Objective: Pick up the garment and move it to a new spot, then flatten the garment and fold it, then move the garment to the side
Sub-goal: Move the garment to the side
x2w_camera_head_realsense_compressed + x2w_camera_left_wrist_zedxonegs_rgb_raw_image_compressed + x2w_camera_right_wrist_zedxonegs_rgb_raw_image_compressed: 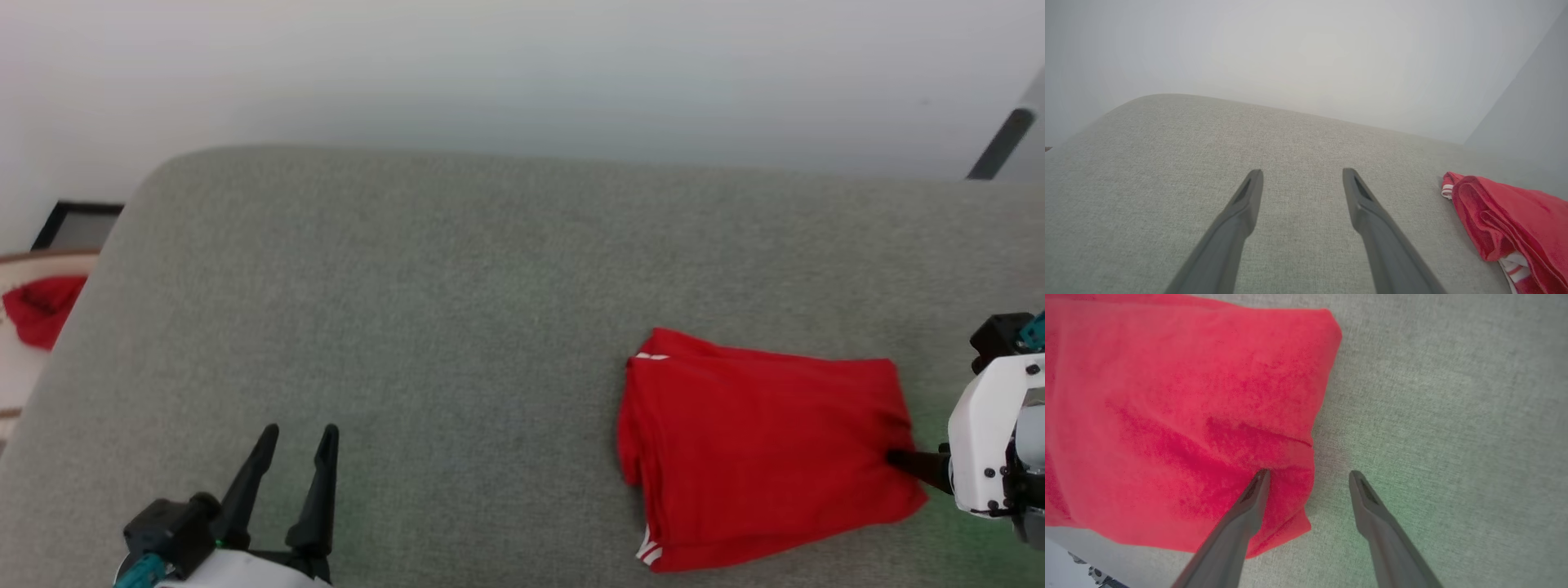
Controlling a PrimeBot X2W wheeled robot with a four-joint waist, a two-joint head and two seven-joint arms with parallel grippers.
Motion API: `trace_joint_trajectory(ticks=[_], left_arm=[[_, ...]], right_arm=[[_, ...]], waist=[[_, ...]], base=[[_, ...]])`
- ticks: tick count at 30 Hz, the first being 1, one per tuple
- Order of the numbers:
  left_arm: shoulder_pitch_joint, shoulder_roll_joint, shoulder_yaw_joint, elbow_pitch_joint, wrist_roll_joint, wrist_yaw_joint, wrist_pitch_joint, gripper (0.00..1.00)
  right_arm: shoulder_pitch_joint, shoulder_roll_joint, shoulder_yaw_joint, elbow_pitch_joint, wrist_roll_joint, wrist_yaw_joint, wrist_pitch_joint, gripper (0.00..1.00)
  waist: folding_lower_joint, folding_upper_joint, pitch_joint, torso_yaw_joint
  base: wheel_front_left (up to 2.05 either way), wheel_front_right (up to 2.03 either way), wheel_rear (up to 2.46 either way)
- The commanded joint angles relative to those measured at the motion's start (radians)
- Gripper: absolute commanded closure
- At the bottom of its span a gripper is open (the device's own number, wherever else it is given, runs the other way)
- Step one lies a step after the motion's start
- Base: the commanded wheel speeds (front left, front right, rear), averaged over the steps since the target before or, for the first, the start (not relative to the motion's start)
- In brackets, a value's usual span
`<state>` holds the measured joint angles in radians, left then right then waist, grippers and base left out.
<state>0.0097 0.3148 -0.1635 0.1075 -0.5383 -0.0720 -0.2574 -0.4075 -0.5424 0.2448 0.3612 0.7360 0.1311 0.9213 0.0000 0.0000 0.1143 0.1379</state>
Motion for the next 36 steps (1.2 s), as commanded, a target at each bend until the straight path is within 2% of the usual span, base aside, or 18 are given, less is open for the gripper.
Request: trace_joint_trajectory(ticks=[1,8,9,10,11,12,18,23,30,36], left_arm=[[-0.014,-0.005,0.0,0.005,0.005,-0.006,-0.006,0.0],[-0.049,-0.033,0.007,0.032,0.021,-0.023,-0.008,0.0],[-0.053,-0.037,0.01,0.034,0.024,-0.024,-0.008,0.0],[-0.053,-0.041,0.013,0.035,0.027,-0.026,-0.008,0.0],[-0.054,-0.044,0.016,0.037,0.028,-0.027,-0.008,0.0],[-0.055,-0.048,0.02,0.038,0.032,-0.03,-0.007,0.0],[-0.068,-0.064,0.031,0.047,0.046,-0.043,-0.006,0.0],[-0.067,-0.075,0.04,0.045,0.059,-0.049,-0.007,0.0],[-0.063,-0.08,0.058,0.03,0.073,-0.054,-0.006,0.0],[-0.088,-0.069,0.06,0.008,0.086,-0.058,-0.006,0.0]], right_arm=[[-0.009,0.007,-0.003,0.012,-0.008,-0.001,0.004,0.0],[0.025,0.034,0.03,0.027,0.038,-0.001,0.019,0.0],[0.026,0.036,0.035,0.023,0.044,0.0,0.016,0.05],[0.026,0.037,0.041,0.02,0.05,0.0,0.013,0.27],[0.025,0.034,0.047,0.014,0.054,0.0,0.01,0.94],[0.024,0.029,0.051,0.011,0.058,0.0,0.003,1.0],[0.025,0.01,0.05,0.0,0.092,0.0,-0.041,1.0],[0.035,-0.015,0.005,-0.027,0.118,0.0,-0.113,1.0],[0.096,-0.078,-0.087,-0.086,0.16,-0.001,-0.184,1.0],[0.141,-0.13,-0.196,-0.106,0.175,0.0,-0.217,1.0]], waist=[[0.0,0.0,0.042,0.031],[0.0,0.0,0.076,0.042],[0.0,0.0,0.078,0.042],[0.0,0.0,0.08,0.041],[0.0,0.0,0.081,0.041],[0.0,0.0,0.083,0.04],[0.0,0.0,0.081,0.032],[0.0,0.0,0.078,0.013],[0.0,0.0,0.081,-0.056],[0.0,0.0,0.101,-0.143]], base=[[0.0,0.0,0.0],[0.0,0.0,0.0],[0.0,0.0,0.0],[0.0,0.0,0.0],[0.0,0.0,0.0],[0.0,0.0,0.0],[0.0,0.0,0.0],[0.0,0.0,0.0],[0.0,0.0,0.0],[0.0,0.0,0.0]])
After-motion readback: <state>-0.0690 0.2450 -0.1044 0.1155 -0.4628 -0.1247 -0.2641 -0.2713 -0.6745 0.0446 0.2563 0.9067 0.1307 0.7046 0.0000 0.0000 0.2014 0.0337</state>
